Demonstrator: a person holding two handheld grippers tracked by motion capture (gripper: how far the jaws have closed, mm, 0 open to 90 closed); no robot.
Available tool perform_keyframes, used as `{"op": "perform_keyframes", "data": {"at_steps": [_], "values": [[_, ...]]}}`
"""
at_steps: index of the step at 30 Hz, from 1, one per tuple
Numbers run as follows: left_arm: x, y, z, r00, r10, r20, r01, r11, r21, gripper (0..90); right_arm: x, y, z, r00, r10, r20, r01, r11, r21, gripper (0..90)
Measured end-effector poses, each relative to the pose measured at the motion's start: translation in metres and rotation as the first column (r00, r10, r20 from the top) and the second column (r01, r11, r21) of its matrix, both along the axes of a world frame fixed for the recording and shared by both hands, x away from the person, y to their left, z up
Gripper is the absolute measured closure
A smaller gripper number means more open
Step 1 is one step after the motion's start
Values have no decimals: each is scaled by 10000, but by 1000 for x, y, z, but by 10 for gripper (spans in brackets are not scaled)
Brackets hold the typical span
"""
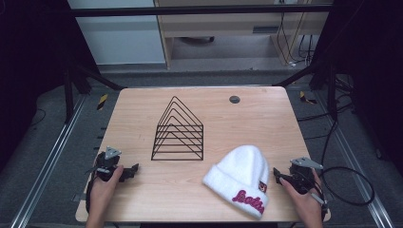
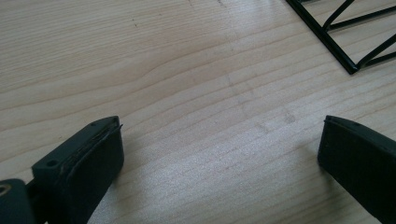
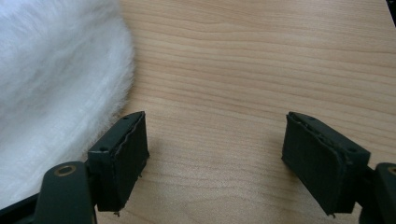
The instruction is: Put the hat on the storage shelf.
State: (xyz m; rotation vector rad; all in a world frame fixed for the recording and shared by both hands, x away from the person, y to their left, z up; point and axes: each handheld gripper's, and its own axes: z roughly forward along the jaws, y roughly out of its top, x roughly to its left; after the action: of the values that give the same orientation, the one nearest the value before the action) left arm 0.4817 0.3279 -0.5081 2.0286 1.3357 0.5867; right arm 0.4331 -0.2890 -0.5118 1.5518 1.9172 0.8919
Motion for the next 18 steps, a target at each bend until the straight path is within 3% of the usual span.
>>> {"op": "perform_keyframes", "data": {"at_steps": [18], "values": [[-7,-2,0,10000,61,-47,-61,10000,-11,0,1,0,0,10000,7,9,-7,10000,-64,223]]}}
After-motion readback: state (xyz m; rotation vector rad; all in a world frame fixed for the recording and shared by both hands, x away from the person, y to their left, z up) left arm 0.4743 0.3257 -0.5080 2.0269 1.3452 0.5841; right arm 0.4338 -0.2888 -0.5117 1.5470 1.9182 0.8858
